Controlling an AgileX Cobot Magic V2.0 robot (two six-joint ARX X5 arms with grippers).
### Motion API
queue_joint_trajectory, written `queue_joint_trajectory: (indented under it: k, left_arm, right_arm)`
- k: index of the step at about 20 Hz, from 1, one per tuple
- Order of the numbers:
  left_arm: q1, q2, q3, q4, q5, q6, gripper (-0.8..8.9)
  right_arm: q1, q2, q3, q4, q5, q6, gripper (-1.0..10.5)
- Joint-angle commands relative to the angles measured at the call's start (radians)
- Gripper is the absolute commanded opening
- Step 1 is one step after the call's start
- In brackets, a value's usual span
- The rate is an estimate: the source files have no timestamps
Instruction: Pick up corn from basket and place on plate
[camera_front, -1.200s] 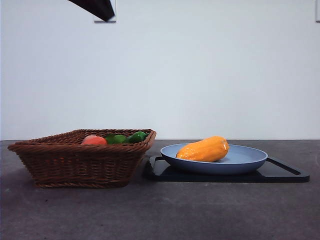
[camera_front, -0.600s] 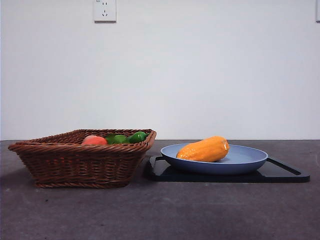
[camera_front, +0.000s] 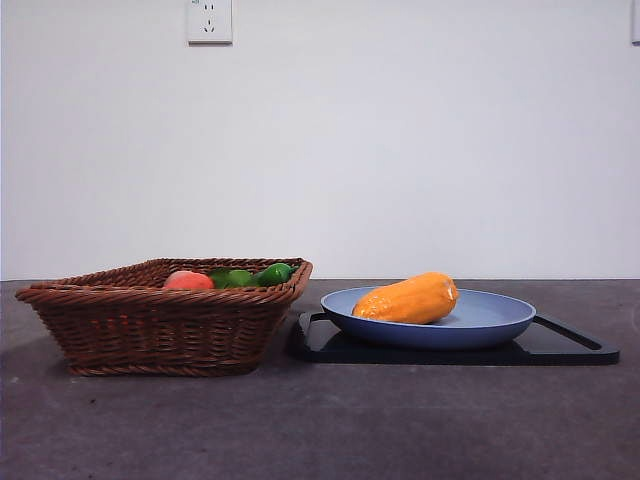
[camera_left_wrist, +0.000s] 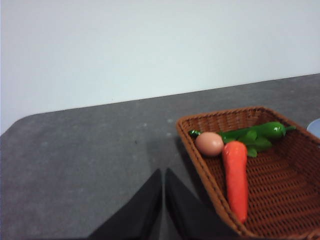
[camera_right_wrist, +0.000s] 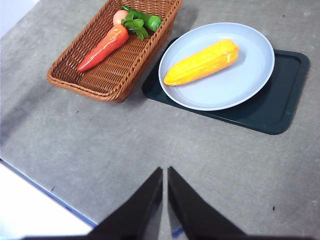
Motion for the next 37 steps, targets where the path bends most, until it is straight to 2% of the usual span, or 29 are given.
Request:
queue_joint_trajectory:
  k: [1,7,9,26,27,28,31,34,37]
  left_arm:
    - [0.005,-0.016,-0.037,0.017,-0.004,-0.012,0.08]
    - [0.005,-0.016,-0.108,-0.020,-0.003,-0.056,0.08]
    - [0.005,-0.016,-0.110,-0.077,-0.003,-0.068,0.08]
    - [0.004,-0.016,-0.110,-0.056,-0.003,-0.068,0.08]
    - [0.004,-0.016,-0.110,-0.056,-0.003,-0.068,0.08]
    - [0.004,-0.016,-0.110,-0.056,-0.003,-0.068,0.08]
    - [0.004,-0.016,-0.110,-0.055,-0.003,-0.068,0.08]
    - [0.004,-0.016,-0.110,-0.055,-0.003,-0.068,0.08]
    - [0.004,-0.016,-0.110,-0.056,-0.003,-0.068,0.08]
  right_arm:
    - [0.005,0.004,0.003,0.013,0.004,0.011,0.0]
    - [0.005,0.004,0.003,0.012,0.004,0.011,0.0]
    - [0.005,0.004,0.003,0.012,0.004,0.011,0.0]
    - [0.005,0.004,0.003,0.013,0.004,0.011,0.0]
    - [0.005,0.004,0.003,0.013,0.004,0.008,0.0]
    - [0.005,0.004,0.003,0.028,0.016,-0.027,0.0]
    - [-0.064,-0.043,-0.009,0.174,0.131,-0.102,0.0]
    - [-0.205,-0.142,-0.119,0.407,0.125,-0.111,0.0]
    - [-0.291,-0.248,-0.315,0.634,0.131,-0.117,0.0]
